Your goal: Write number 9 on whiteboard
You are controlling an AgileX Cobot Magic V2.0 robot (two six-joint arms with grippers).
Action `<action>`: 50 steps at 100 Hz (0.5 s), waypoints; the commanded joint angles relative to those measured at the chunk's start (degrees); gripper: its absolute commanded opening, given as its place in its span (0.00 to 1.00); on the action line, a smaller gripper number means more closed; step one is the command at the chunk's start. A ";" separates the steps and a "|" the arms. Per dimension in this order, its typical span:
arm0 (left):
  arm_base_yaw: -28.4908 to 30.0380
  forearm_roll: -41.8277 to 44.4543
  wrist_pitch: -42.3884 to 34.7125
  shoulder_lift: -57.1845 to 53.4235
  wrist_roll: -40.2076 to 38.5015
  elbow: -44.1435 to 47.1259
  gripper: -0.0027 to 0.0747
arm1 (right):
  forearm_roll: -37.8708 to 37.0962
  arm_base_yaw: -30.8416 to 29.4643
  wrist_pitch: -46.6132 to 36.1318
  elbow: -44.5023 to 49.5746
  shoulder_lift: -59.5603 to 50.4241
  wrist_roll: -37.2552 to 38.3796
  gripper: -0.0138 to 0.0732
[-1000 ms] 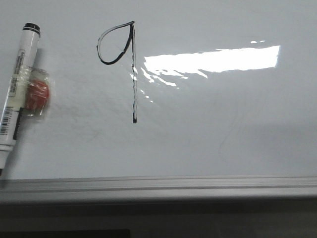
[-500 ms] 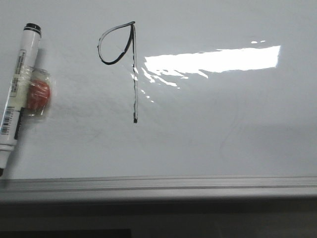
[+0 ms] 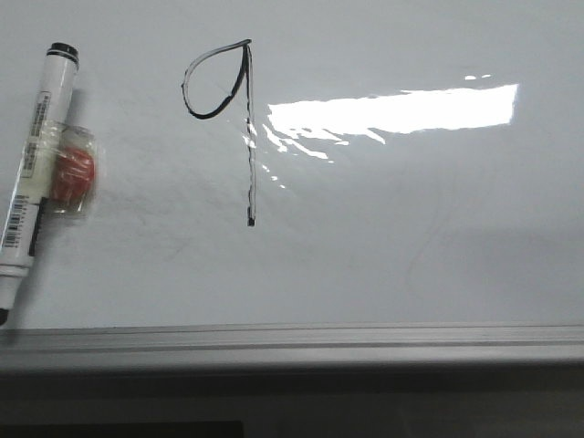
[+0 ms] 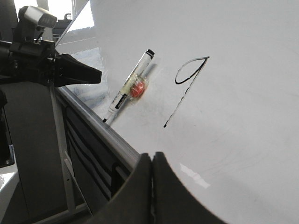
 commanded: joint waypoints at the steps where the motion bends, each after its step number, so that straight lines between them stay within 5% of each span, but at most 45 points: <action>1: 6.13 10.24 -3.69 -2.90 -9.67 0.90 0.01 | -0.57 -0.19 -4.80 -1.57 0.30 -0.33 0.08; 24: 21.93 14.96 0.67 -14.48 -10.36 5.29 0.01 | -0.57 -0.19 -4.80 -1.57 0.30 -0.33 0.08; 50: 32.86 17.55 9.28 -21.80 -10.81 5.39 0.01 | -0.57 -0.19 -4.80 -1.57 0.30 -0.33 0.08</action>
